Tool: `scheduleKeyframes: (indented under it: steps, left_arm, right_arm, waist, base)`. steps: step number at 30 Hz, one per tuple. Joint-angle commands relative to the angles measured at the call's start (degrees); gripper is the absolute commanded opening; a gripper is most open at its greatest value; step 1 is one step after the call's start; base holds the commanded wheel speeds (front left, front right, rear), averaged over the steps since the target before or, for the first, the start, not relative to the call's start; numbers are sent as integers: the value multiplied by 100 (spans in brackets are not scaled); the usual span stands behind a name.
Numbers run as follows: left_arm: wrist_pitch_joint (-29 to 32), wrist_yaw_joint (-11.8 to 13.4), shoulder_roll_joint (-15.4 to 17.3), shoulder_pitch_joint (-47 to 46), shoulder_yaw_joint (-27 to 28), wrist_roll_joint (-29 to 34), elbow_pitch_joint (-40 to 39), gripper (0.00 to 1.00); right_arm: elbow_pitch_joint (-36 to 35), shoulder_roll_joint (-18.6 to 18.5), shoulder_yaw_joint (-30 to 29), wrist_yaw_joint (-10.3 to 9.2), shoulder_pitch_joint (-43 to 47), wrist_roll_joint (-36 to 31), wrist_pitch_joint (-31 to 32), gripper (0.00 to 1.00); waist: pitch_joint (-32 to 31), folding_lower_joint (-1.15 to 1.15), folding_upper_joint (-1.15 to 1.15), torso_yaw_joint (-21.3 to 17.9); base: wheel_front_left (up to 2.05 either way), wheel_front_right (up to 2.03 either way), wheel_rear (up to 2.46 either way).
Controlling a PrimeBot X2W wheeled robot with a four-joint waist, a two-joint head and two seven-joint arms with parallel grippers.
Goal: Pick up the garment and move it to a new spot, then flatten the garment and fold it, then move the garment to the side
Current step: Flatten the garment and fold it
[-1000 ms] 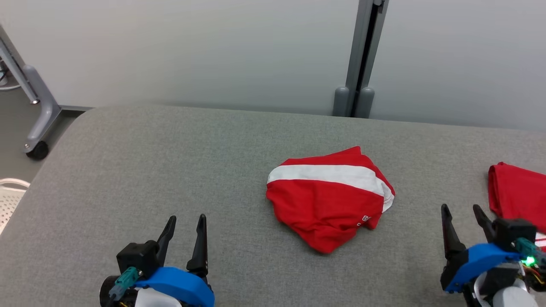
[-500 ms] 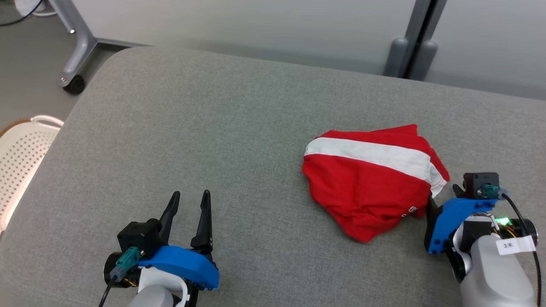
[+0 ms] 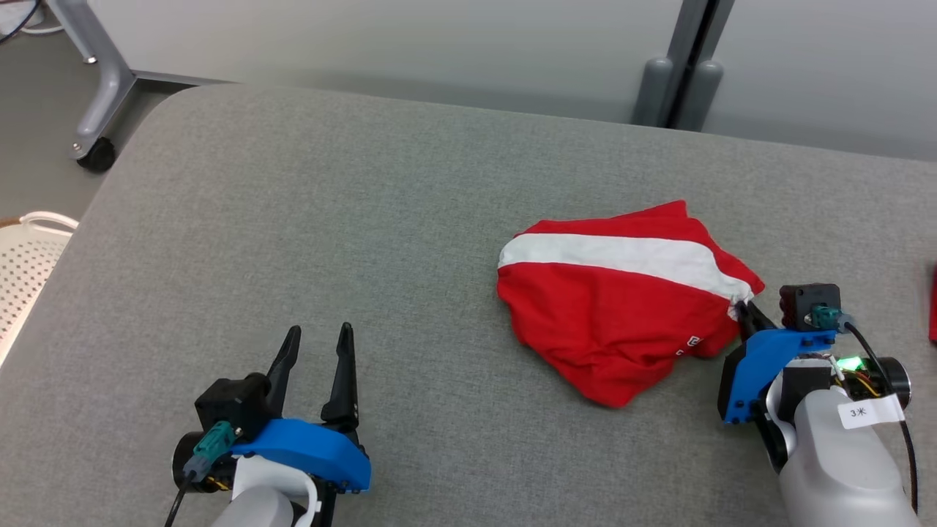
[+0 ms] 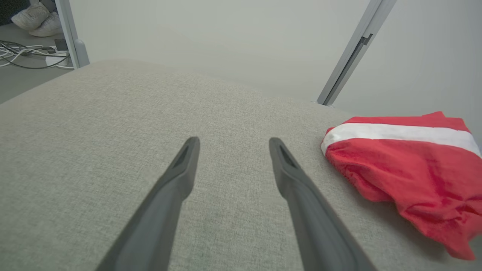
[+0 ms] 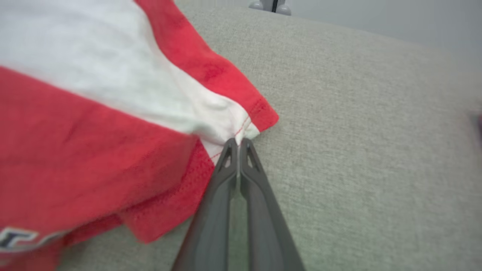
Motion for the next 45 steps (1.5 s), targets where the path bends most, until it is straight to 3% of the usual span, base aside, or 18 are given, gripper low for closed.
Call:
scheduleKeyframes:
  steps: [1, 13, 22, 23, 24, 25, 26, 27, 36, 45]
  left_arm:
    - [-28, 0, 14, -36, 25, 30, 3, 100]
    - [-29, 44, 92, 104, 114, 45, -103, 100]
    - [-12, 30, 88, 99, 64, 11, -76, 100]
    - [-9, 26, 87, 110, 56, 7, -67, 100]
    - [-5, 23, 88, 121, 48, -2, -55, 100]
    - [-5, 23, 88, 121, 48, -2, -55, 100]
    - [-4, 22, 89, 129, 43, -8, -47, 100]
    - [-4, 23, 91, 140, 39, -7, -36, 100]
    - [8, 65, 109, 249, -18, -21, -47, 100]
    - [39, 98, 104, 173, -75, 18, -178, 100]
  right_arm:
    - [-55, -33, 46, -1, 6, 72, -154, 0]
    - [-1106, -32, -47, -1, 1195, 342, -175, 0]
    - [-1449, -33, -63, -1, 1645, 535, -208, 0]
    - [-1462, -33, -52, -1, 1676, 559, -237, 25]
    - [-1476, -33, -53, -1, 1703, 590, -266, 42]
    - [-1476, -33, -53, -1, 1703, 590, -266, 42]
    - [-1479, -33, -45, -1, 1725, 598, -290, 83]
    - [-1478, -32, -36, -1, 1755, 609, -319, 100]
    - [-1993, -31, 50, -1, 1973, 803, -444, 100]
    - [-3093, -28, 1185, -1, 1605, 914, 221, 100]
  waist:
    - [-68, 0, -2, -109]
    - [-141, 0, -2, -373]
    - [-155, 0, -2, -363]
    - [-175, 0, -2, -364]
    - [-197, 0, -2, -368]
    - [-197, 0, -2, -368]
    - [-218, 0, -2, -371]
    - [-251, 0, -2, -377]
    - [-466, 0, -2, -394]
    - [-472, 0, -2, -256]
  base:
    - [0, 0, 0]
    - [0, 0, 0]
    - [0, 0, 0]
    - [0, 0, 0]
    - [0, 0, 0]
    - [0, 0, 0]
    - [0, 0, 0]
    - [0, 0, 0]
    - [0, 0, 0]
    - [0, 0, 0]
